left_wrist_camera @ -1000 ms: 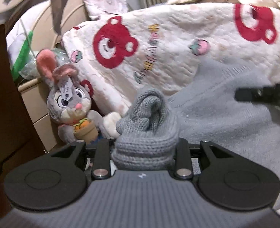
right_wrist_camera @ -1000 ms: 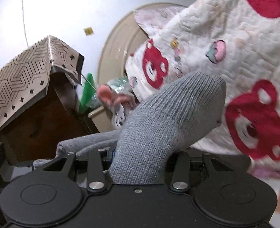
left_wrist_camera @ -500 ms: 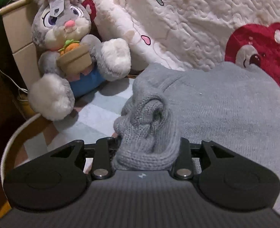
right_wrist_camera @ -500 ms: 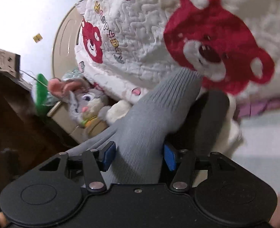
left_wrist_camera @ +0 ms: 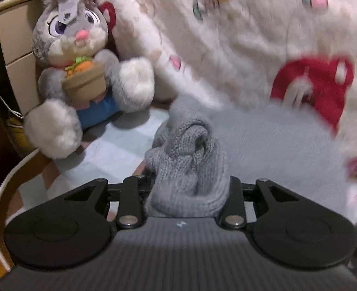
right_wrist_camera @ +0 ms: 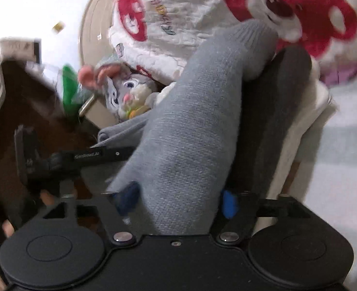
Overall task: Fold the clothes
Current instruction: 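Lift the folded sweater with both grippers toward the clothes stack, then lower the sweater onto the stack of folded clothes and open both grippers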
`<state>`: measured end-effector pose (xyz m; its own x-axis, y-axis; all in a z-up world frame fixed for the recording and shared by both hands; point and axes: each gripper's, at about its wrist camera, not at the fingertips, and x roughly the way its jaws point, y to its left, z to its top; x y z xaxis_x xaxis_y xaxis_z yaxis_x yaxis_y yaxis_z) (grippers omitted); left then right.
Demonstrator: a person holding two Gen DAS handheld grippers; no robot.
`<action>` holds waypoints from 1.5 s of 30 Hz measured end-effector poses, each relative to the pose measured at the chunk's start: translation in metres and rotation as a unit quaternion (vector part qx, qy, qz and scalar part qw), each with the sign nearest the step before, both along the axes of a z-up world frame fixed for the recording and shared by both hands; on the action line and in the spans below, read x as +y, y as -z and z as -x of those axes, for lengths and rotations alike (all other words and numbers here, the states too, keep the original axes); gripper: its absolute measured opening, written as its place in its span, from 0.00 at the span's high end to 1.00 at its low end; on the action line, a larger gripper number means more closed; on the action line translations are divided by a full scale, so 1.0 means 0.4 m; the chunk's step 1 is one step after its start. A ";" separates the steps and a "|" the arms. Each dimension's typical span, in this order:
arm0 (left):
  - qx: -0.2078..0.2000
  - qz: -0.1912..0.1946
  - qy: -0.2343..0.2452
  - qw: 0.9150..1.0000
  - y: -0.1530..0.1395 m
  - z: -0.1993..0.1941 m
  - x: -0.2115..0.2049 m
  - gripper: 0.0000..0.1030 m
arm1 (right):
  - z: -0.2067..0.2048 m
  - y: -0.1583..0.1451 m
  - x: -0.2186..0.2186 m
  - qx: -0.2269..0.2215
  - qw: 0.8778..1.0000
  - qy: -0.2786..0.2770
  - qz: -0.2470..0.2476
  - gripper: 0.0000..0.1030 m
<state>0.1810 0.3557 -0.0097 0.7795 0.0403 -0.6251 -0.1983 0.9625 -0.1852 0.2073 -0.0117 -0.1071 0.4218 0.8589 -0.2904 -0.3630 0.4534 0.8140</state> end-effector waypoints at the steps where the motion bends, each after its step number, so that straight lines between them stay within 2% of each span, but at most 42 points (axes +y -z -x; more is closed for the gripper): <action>1: -0.010 0.032 -0.001 0.999 -0.015 0.001 0.018 0.69 | -0.007 -0.008 -0.013 0.036 0.999 -0.008 -0.035 0.52; 2: -0.014 0.073 -0.002 0.997 -0.011 0.003 0.043 0.67 | -0.013 -0.016 -0.028 0.074 0.995 -0.017 -0.072 0.53; 3: -0.010 0.116 -0.008 0.993 0.006 0.005 0.071 0.66 | -0.023 -0.018 -0.031 0.093 0.993 -0.038 -0.065 0.53; 4: 0.003 0.142 -0.020 0.990 0.029 0.007 0.092 0.66 | -0.034 -0.019 -0.032 0.108 0.991 -0.061 -0.049 0.53; 5: 0.031 0.143 -0.042 0.988 0.061 0.007 0.103 0.64 | -0.046 -0.019 -0.032 0.123 0.988 -0.084 -0.032 0.53; 6: 0.051 0.136 -0.058 0.988 0.086 0.011 0.107 0.62 | -0.049 -0.003 -0.030 0.139 0.988 -0.072 0.011 0.53; 9: 0.060 0.081 -0.071 0.992 0.120 0.034 0.080 0.57 | -0.029 0.029 -0.025 0.144 0.988 -0.052 0.014 0.53; 11: 0.044 0.054 -0.069 0.995 0.091 0.039 0.071 0.50 | 0.002 0.011 -0.005 0.112 0.992 -0.051 0.036 0.52; 13: 0.028 0.027 -0.066 0.997 0.062 0.045 0.063 0.50 | 0.020 -0.008 0.014 0.084 0.993 -0.050 0.060 0.50; 16: 0.003 -0.013 -0.062 0.998 0.018 0.053 0.050 0.50 | 0.022 -0.009 0.019 0.087 0.993 -0.055 0.053 0.48; 18: -0.013 -0.039 -0.059 0.997 -0.011 0.059 0.041 0.54 | 0.027 0.001 0.012 0.096 0.992 -0.062 0.051 0.44; 20: -0.030 -0.066 -0.056 0.996 -0.040 0.064 0.032 0.55 | 0.032 0.003 0.021 0.083 0.989 -0.083 0.093 0.40; 21: -0.038 -0.079 -0.054 0.995 -0.055 0.067 0.028 0.59 | 0.036 -0.004 0.022 0.069 0.987 -0.090 0.115 0.33; 23: -0.047 -0.106 -0.043 0.992 -0.074 0.070 0.014 0.62 | 0.045 -0.022 0.021 0.042 0.982 -0.102 0.154 0.30; 27: 0.022 -0.164 0.014 0.986 0.019 0.030 -0.044 0.62 | 0.071 -0.088 -0.027 -0.033 0.977 -0.104 0.181 0.30; 28: 0.037 -0.182 0.004 0.983 0.045 0.023 -0.047 0.62 | 0.070 -0.107 -0.040 -0.052 0.977 -0.092 0.186 0.30; 29: 0.046 -0.183 -0.011 0.982 0.069 0.020 -0.040 0.63 | 0.067 -0.121 -0.056 -0.069 0.977 -0.075 0.187 0.30; 32: 0.043 -0.126 -0.054 0.990 0.109 0.031 0.012 0.63 | 0.055 -0.161 -0.076 -0.128 0.972 -0.015 0.196 0.30; 34: 0.032 -0.092 -0.072 0.993 0.124 0.042 0.036 0.63 | 0.041 -0.191 -0.058 -0.184 0.959 0.012 0.217 0.32; 37: 0.013 -0.043 -0.085 0.995 0.140 0.065 0.062 0.62 | 0.001 -0.216 -0.031 -0.241 0.940 0.024 0.240 0.53; 38: 0.008 -0.028 -0.088 0.996 0.149 0.076 0.068 0.62 | -0.025 -0.225 -0.004 -0.253 0.933 0.015 0.255 0.71; 39: 0.003 -0.014 -0.092 0.996 0.162 0.092 0.072 0.62 | -0.046 -0.234 0.021 -0.258 0.928 0.004 0.271 0.78; 41: -0.005 0.004 -0.095 0.995 0.186 0.112 0.077 0.62 | -0.082 -0.239 0.073 -0.272 0.915 -0.004 0.297 0.78; 43: -0.010 0.013 -0.100 0.995 0.204 0.124 0.082 0.61 | -0.110 -0.233 0.123 -0.291 0.900 -0.005 0.326 0.67; 44: -0.012 0.016 -0.100 0.995 0.208 0.127 0.084 0.61 | -0.122 -0.214 0.137 -0.290 0.893 -0.005 0.344 0.57; 45: -0.011 0.018 -0.098 0.995 0.209 0.129 0.085 0.61 | -0.130 -0.192 0.141 -0.286 0.890 -0.003 0.355 0.54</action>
